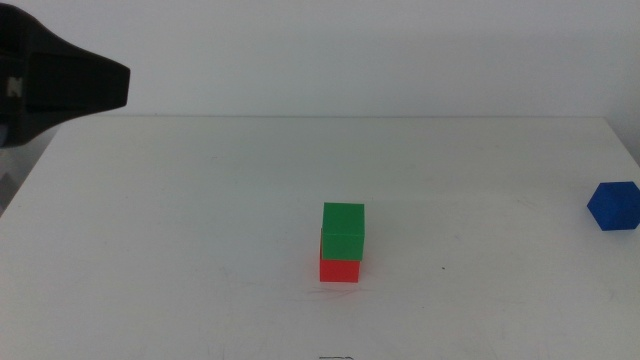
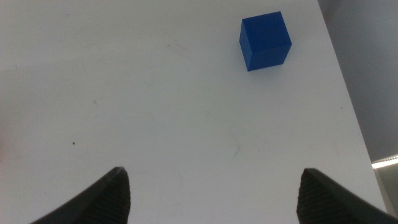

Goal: Stack red cubes first, then green, then blue cubes in a specific spot.

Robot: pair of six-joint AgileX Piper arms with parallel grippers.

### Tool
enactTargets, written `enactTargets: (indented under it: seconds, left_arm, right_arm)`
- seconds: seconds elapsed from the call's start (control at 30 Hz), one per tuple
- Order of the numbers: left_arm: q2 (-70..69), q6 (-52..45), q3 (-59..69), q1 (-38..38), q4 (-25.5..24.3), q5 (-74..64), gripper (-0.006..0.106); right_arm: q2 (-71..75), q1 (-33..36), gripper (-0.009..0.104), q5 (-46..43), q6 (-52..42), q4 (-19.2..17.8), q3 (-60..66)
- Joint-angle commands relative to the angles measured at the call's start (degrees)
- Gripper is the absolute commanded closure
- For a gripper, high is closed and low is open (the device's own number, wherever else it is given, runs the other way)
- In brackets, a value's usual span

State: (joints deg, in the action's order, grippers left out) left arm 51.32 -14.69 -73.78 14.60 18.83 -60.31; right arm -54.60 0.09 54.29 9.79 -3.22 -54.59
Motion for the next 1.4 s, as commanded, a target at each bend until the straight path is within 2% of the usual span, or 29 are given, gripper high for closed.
enactTargets:
  seconds: [0.0, 0.33, 0.47, 0.73, 1.17, 1.37]
  left_arm:
    - [-0.20, 0.16, -1.44, -0.04, 1.74, 3.85, 0.007]
    - [-0.20, 0.16, -1.44, -0.04, 1.74, 3.85, 0.007]
    - [-0.20, 0.16, -1.44, -0.04, 1.74, 3.85, 0.007]
    - [-0.20, 0.27, -1.44, -0.04, 1.75, 3.85, 0.007]
    - [-0.20, 0.19, -1.44, -0.04, 1.75, 3.85, 0.007]
    - [-0.20, 0.19, -1.44, -0.04, 1.75, 3.85, 0.007]
  right_arm:
    - [-1.59, -0.30, 0.015, -2.67, -0.18, -0.64, -3.16]
    - [-5.00, -0.30, 0.015, -4.20, -0.39, -0.69, -3.26]
    - [-8.81, -0.30, 0.015, -2.10, -1.10, -0.47, -5.59]
    - [-23.06, -0.53, 0.015, 3.43, -5.57, -0.47, -15.70]
    - [-43.52, -10.89, 0.015, 5.47, -12.80, 1.75, -34.12]
    - [-53.95, -12.96, 0.015, 10.43, -18.20, 3.61, -45.28]
